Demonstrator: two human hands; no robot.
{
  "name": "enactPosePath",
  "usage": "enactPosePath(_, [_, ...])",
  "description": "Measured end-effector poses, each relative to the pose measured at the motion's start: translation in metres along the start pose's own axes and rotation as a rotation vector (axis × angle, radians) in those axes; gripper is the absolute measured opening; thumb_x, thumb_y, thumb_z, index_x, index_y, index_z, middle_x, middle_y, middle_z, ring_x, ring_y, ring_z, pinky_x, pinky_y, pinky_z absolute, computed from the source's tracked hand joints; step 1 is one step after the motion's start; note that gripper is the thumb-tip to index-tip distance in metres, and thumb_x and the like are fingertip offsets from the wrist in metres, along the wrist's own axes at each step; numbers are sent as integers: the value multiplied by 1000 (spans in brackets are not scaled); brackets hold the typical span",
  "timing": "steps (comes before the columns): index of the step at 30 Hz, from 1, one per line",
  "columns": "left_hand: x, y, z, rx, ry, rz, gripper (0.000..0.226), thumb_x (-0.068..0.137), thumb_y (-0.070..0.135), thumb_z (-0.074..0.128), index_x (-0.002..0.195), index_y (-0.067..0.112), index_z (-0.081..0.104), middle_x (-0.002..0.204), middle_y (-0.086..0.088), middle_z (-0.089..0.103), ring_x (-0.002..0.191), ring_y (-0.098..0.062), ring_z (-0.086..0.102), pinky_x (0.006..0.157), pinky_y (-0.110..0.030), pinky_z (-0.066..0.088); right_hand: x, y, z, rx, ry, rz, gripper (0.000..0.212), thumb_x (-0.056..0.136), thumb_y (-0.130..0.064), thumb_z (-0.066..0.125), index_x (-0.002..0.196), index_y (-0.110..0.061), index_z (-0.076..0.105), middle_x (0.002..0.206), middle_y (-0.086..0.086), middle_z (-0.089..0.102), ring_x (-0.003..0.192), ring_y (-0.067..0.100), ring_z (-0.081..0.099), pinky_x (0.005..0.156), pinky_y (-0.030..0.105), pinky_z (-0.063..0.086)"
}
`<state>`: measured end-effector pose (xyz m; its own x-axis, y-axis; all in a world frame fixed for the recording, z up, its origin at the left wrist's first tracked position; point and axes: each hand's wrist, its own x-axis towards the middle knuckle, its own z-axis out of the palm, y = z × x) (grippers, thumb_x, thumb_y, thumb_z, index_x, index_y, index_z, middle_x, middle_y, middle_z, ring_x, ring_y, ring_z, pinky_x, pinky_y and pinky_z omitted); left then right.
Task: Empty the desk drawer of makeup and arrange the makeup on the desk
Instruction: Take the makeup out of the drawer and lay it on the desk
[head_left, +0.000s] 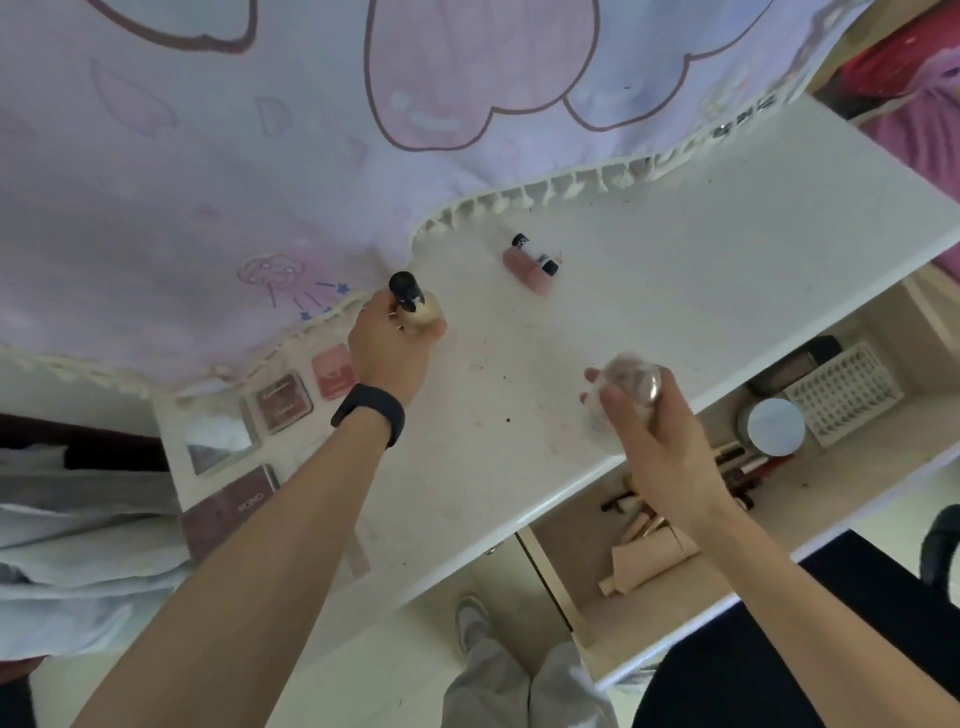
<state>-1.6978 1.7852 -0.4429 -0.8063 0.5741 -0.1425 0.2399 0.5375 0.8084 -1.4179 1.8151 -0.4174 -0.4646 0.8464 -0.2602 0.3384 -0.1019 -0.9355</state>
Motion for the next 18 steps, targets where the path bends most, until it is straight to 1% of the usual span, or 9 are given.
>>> enactPosePath(2, [6,-5,-5,14,-16,9,30,78,21,78,105,22,64,104,2,66,88,-11,61,72,-14,46,24,-13,19,35,15,-58,13,102,-40,56,110,-50,56,105,-22,69,94,-3,65,81,19,53])
enactPosePath(4, [11,-8,-7,25,-20,32,30,79,20,78,105,18,64,98,3,65,83,-9,59,63,-4,40,51,-22,38,-22,-2,-123,15,101,-37,58,101,-52,54,90,-12,60,85,3,55,78,15,45])
enactPosePath(6, [19,-8,-9,36,-33,61,27,79,19,78,102,16,64,92,4,65,85,-15,60,67,-8,44,77,-29,53,-111,-11,-171,14,100,-36,60,104,-47,52,91,-8,52,88,10,47,83,22,42])
enactPosePath(8, [27,-8,-10,53,-53,67,26,78,18,79,98,17,63,89,4,66,88,-19,63,75,-25,49,98,-36,67,-123,-15,-165,27,97,-36,64,117,-52,56,107,-14,60,98,7,55,88,12,42])
enactPosePath(9, [31,-9,-11,65,-58,73,26,77,19,80,96,20,62,86,6,65,88,-19,63,74,-27,48,107,-39,74,-110,-22,-159,32,96,-35,67,118,-56,56,116,-17,62,107,6,57,92,8,41])
enactPosePath(11, [36,-11,-12,101,-58,101,28,75,22,82,91,25,59,83,8,63,85,-19,62,72,-27,47,124,-43,86,-162,-46,-201,25,94,-32,68,109,-52,62,110,-17,63,112,9,56,106,23,44])
enactPosePath(13, [39,-14,-12,112,-64,118,30,74,22,83,90,26,58,84,6,65,85,-19,63,75,-30,49,142,-46,96,-280,-70,-243,20,94,-30,68,114,-33,68,100,-10,64,107,14,58,103,41,47])
enactPosePath(16, [44,-16,-11,61,-85,114,28,75,19,82,91,22,59,85,4,67,88,-22,64,80,-36,52,165,-50,102,-457,-107,-234,34,93,-31,69,125,-22,61,102,-1,65,101,23,60,87,40,51])
enactPosePath(18, [48,-14,-10,75,-77,111,29,75,23,82,91,25,59,82,9,64,86,-20,63,71,-28,47,178,-54,103,-539,-136,-247,38,91,-30,72,127,-26,60,105,-7,62,101,21,58,77,31,44])
